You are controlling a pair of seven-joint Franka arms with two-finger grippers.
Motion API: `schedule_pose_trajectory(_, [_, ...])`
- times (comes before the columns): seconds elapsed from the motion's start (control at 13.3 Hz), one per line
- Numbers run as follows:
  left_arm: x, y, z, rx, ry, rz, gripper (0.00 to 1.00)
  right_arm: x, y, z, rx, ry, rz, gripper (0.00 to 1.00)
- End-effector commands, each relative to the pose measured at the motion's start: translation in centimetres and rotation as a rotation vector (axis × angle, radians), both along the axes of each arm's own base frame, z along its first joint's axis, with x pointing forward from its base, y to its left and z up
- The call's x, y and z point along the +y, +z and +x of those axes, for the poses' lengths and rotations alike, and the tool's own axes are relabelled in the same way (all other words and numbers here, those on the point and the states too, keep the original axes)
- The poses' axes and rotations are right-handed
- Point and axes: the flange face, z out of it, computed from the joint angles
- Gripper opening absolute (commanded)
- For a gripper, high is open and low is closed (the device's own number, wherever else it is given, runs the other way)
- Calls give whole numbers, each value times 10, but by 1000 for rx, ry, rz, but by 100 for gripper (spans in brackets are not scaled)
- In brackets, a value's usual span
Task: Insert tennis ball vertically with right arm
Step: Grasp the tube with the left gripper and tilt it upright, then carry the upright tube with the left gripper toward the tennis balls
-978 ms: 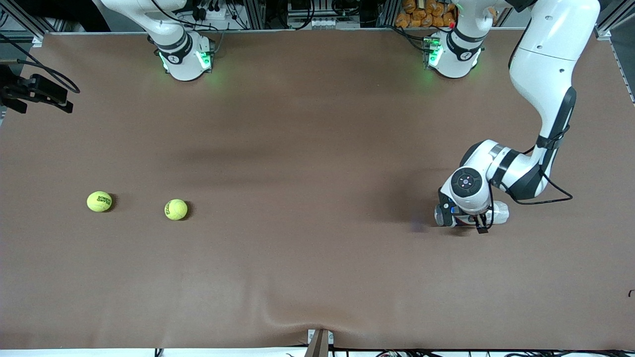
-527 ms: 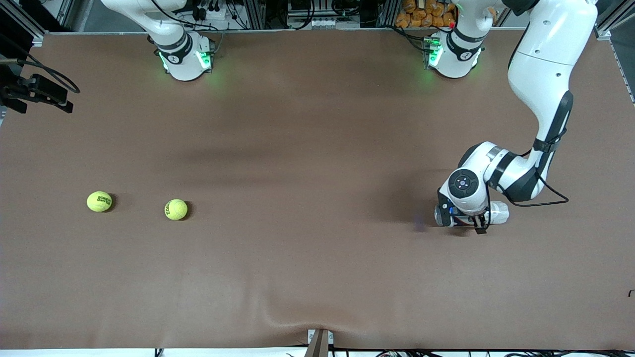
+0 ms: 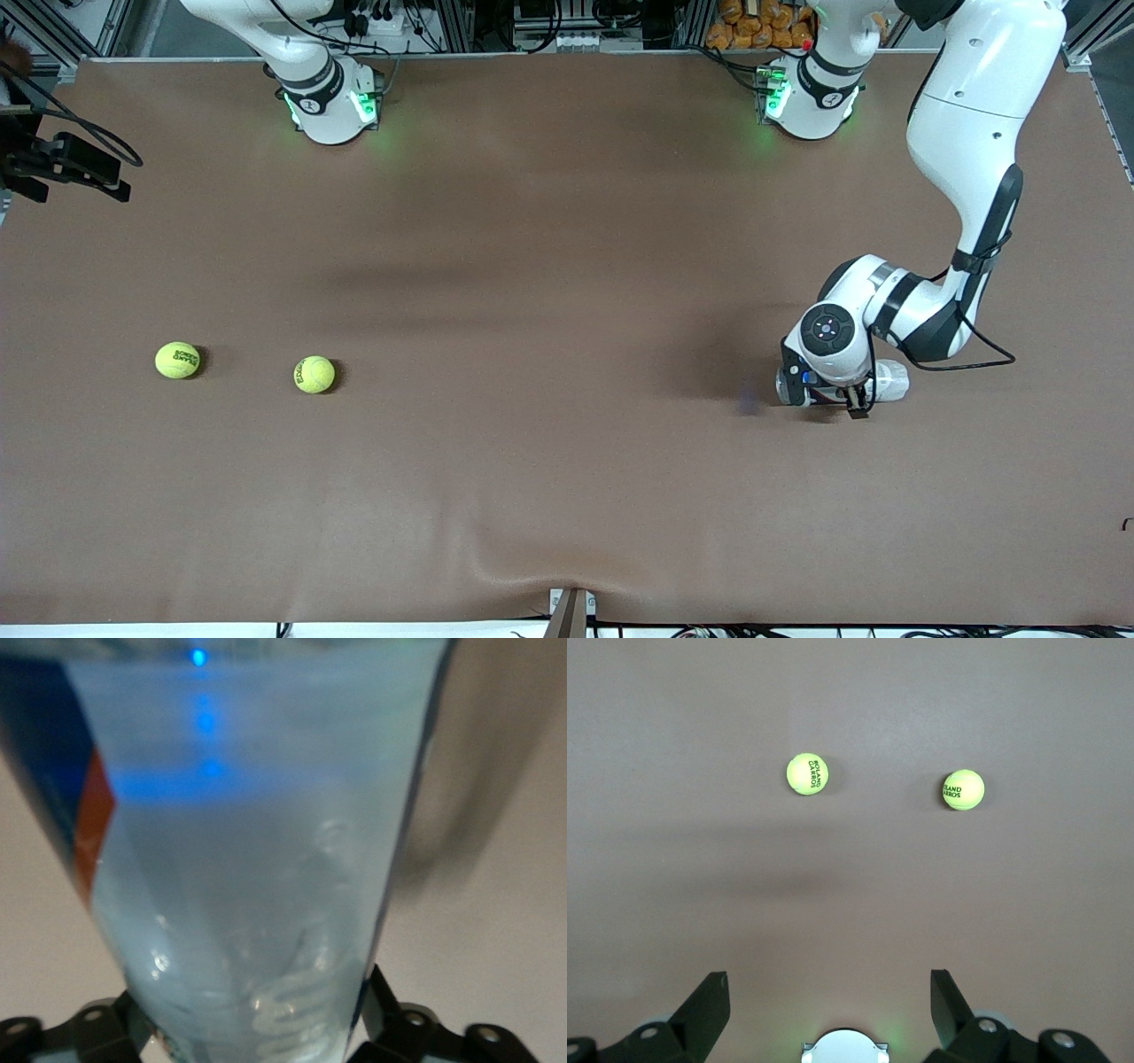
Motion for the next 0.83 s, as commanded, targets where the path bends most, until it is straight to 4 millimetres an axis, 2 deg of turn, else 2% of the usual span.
schedule_pose_trajectory(0.0, [-6,-1,5,-17,-22,11,82,-1,4,-9,-4,-6,15,100])
schedule_pose_trajectory(0.53, [-6,1,6,-18,-29,11,78,1,4,-9,0,-3,15,100])
schedule_pose_trajectory(0.75, [-7,2,7,-20,-32,10,68,1,4,-9,2,-3,15,100])
